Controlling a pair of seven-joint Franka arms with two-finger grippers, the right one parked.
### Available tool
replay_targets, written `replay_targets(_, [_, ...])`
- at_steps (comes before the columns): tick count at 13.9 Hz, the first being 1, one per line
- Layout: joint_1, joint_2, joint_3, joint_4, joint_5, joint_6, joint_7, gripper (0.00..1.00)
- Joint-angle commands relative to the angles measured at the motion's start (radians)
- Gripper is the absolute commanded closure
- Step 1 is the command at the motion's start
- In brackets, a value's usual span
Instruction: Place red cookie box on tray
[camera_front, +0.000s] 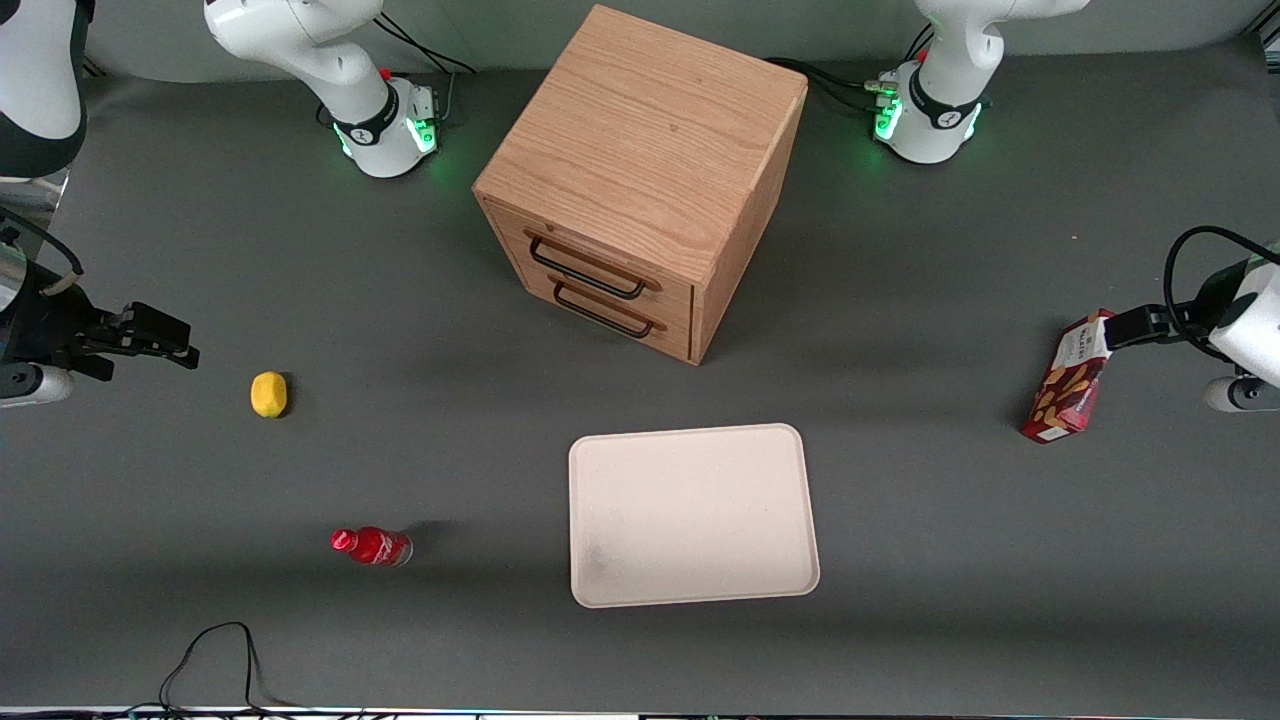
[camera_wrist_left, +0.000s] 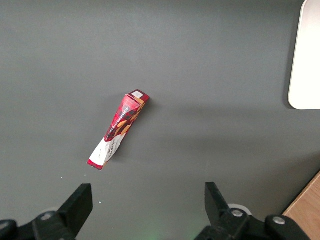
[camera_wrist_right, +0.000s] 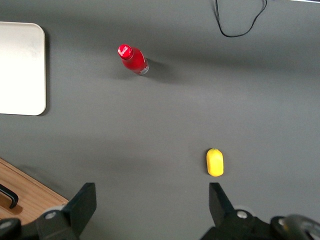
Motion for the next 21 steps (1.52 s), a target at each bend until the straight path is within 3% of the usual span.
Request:
replay_targets(1, [0.008, 0.007, -0.007, 0.024, -0.011, -0.027, 0.008, 0.00])
replay_targets(21, [0.012, 0.013, -0.006, 0.024, -0.013, -0.030, 0.040, 0.00])
